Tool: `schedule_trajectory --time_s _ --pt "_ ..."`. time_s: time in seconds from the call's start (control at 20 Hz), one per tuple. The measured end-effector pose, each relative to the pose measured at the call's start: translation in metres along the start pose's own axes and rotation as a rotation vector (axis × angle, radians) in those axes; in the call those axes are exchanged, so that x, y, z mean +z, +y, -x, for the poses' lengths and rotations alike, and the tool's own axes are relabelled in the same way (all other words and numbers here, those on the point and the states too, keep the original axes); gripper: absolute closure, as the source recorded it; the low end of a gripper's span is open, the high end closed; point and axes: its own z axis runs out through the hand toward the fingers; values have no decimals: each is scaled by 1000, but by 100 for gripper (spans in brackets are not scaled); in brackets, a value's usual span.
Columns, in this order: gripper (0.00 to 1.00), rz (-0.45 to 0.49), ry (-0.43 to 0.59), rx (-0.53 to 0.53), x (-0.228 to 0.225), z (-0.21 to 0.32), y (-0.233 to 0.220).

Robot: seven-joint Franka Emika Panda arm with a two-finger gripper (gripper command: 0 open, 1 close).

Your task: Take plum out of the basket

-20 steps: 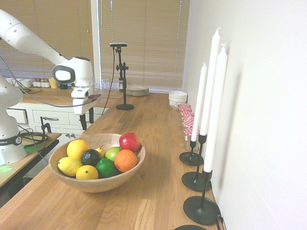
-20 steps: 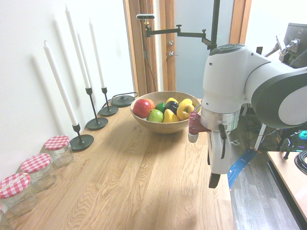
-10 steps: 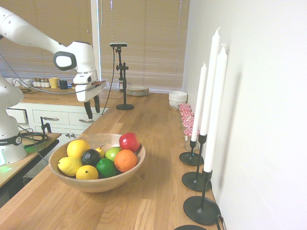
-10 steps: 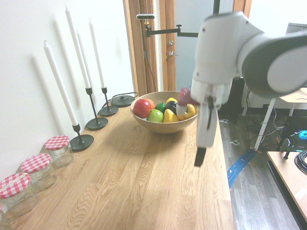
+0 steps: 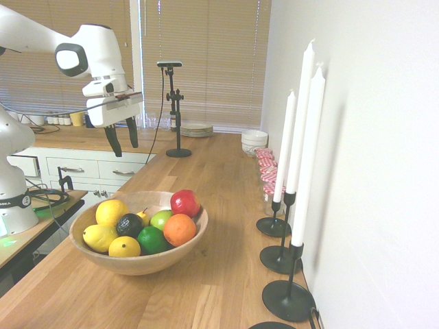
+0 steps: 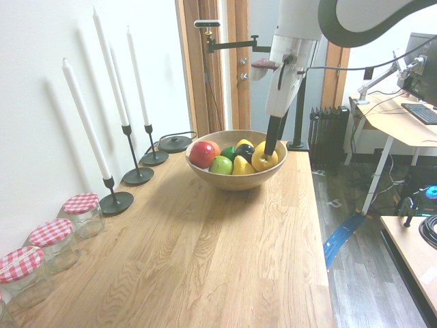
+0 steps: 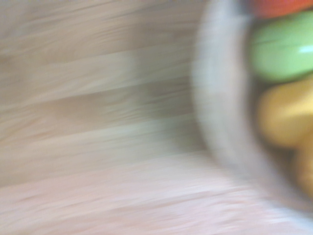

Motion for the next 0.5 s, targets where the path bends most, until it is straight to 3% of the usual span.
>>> schedule_trajectory --time_s 0.25,0.5 --pt "0 21 5 67 0 -76 40" --pt "0 49 -21 98 30 -129 38"
